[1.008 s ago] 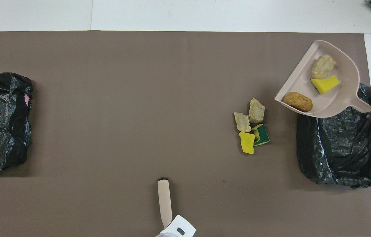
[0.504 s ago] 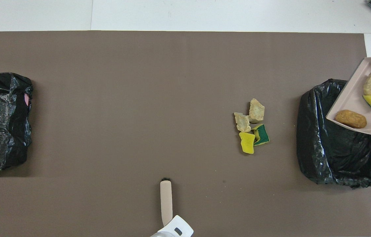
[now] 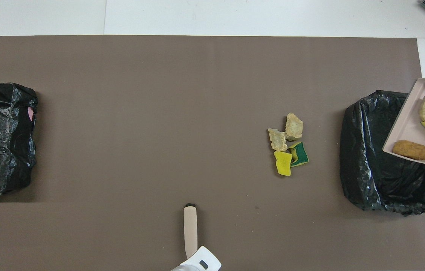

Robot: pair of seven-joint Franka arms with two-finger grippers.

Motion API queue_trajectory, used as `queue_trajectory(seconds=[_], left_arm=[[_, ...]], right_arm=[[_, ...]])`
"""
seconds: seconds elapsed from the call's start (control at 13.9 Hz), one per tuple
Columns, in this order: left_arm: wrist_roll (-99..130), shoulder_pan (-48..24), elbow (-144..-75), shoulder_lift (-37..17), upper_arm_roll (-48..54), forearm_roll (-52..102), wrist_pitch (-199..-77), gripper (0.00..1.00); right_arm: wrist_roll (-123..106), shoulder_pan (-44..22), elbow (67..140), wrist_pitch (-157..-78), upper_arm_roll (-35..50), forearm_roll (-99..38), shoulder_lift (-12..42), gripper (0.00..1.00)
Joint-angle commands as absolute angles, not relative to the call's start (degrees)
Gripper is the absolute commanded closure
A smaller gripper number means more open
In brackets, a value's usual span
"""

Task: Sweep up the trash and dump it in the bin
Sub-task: 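Tilt the dustpan with the right gripper to dump trash into the bag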

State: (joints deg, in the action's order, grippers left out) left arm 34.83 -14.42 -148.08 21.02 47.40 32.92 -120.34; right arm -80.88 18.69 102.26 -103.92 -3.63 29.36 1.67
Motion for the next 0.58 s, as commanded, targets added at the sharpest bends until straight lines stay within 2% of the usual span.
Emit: queue_trajectory(seconds=[0.0,0.29,0.5], left_arm=[[32.26,-12.49,-146.7,20.75,46.93,33.49,-119.62,0.0],[29.88,-9.14,-140.91,18.73,43.18,23.5,-118.65,0.0],[29.88,-9.93,-130.03,11.1,34.75,11.56,-111.21,0.0]], right_arm=[[-82.79,17.67,105.9,-107.21,-3.25,34.17,-0.35,1.0],[-82.79,16.0,106.96,-110.82,-3.25,40.95,0.26,1.0],[-82.88,15.91,106.96,-111.27,-3.25,43.5,0.35,1.0]])
